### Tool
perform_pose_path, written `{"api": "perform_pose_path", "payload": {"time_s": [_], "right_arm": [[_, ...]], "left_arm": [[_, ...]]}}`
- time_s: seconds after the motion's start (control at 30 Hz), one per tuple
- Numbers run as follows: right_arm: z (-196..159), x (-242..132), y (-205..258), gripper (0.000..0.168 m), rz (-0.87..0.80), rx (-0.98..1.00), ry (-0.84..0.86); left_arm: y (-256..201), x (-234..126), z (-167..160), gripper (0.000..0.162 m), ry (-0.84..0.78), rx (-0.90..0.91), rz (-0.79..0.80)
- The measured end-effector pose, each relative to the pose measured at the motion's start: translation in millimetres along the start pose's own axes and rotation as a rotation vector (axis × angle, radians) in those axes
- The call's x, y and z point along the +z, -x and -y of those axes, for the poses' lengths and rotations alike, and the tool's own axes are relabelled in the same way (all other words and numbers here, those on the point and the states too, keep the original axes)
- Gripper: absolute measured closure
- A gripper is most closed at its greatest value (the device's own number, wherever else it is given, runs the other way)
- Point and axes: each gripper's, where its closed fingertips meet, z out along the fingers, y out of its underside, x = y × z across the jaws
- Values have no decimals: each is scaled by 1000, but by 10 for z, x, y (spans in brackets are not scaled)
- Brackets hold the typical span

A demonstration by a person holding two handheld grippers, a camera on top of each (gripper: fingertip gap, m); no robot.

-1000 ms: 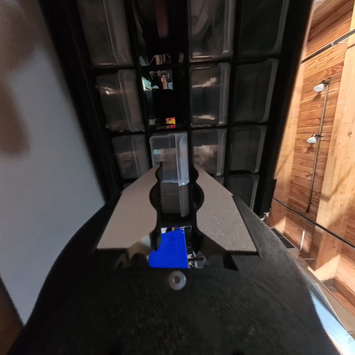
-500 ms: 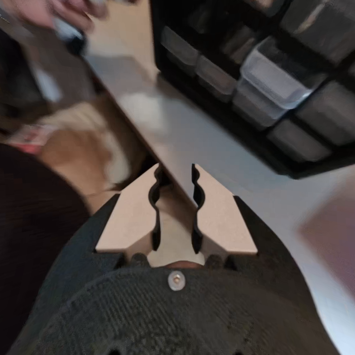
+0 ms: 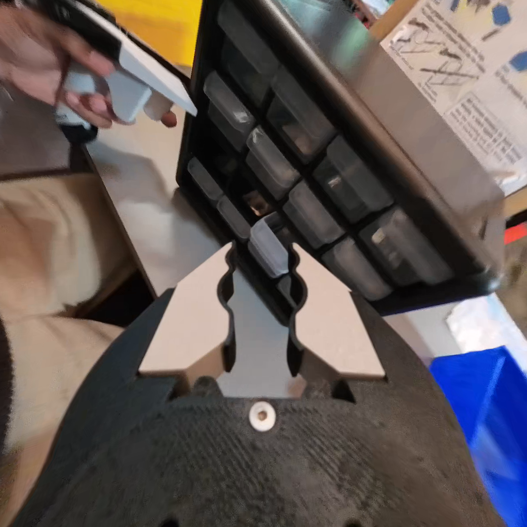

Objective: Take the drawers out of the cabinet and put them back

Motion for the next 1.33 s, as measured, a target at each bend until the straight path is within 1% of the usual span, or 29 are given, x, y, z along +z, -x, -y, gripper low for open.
{"api": "perform_pose_path", "payload": {"time_s": [0.1,0.23,0.3,0.4,0.57,0.7,0.87,1.17,1.33], "right_arm": [[-56,141,-38,124,39,-138,111],[-181,341,39,125,137,-276,234],[-263,427,21,129,152,-338,298],[-330,534,-52,146,140,-398,364],[-356,605,-67,150,134,-486,403],[-370,538,-10,151,172,-515,423],[-422,339,106,151,231,-576,455],[-443,121,296,152,288,-570,419],[-459,-47,377,151,339,-583,438]], "left_arm": [[0,0,0,112,1,0,0],[1,0,-1,113,1,1,-1],[1,0,0,113,2,0,-3],[3,2,0,112,3,-2,-8],[4,2,0,112,5,-3,-11],[4,2,0,112,5,-2,-9],[3,2,0,112,5,-1,-8],[2,1,0,111,3,1,-3],[3,2,-1,112,3,0,-5]]}}
